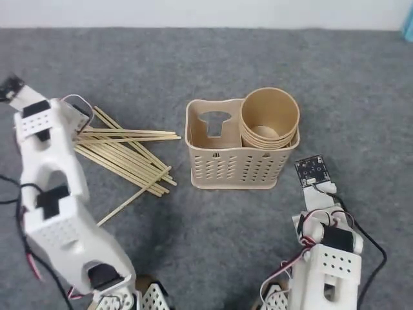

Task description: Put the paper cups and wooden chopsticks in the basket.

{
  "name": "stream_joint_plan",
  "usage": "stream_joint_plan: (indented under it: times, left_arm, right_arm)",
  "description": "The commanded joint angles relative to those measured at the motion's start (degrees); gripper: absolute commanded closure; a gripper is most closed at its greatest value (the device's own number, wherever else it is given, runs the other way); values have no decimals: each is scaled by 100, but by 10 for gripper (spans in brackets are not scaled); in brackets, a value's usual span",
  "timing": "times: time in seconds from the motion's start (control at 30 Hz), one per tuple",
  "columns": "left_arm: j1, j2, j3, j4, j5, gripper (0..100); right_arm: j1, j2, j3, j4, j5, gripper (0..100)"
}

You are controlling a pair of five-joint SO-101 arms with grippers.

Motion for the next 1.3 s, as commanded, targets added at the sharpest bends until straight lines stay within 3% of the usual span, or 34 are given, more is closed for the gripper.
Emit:
stream_joint_plan:
  times: [0.0,0.23,0.5,0.73,0.97,1.1,1.27]
  left_arm:
    - [-18,229,-418,-114,105,808]
    - [-18,448,-796,246,105,814]
    - [-18,501,-963,404,97,945]
    - [18,457,-989,404,97,943]
    - [18,721,-1138,229,97,832]
    - [-18,993,-1147,-123,97,823]
    - [9,1029,-1376,237,88,824]
  right_arm:
    - [-31,-110,-44,-119,79,837]
    - [-31,-110,-44,-119,79,837]
    - [-31,-110,-44,-101,79,837]
    - [-13,-110,-44,-92,79,837]
    - [-13,-110,-44,-92,79,837]
    - [-13,-110,-44,-92,79,837]
    - [-22,-110,-53,-92,79,837]
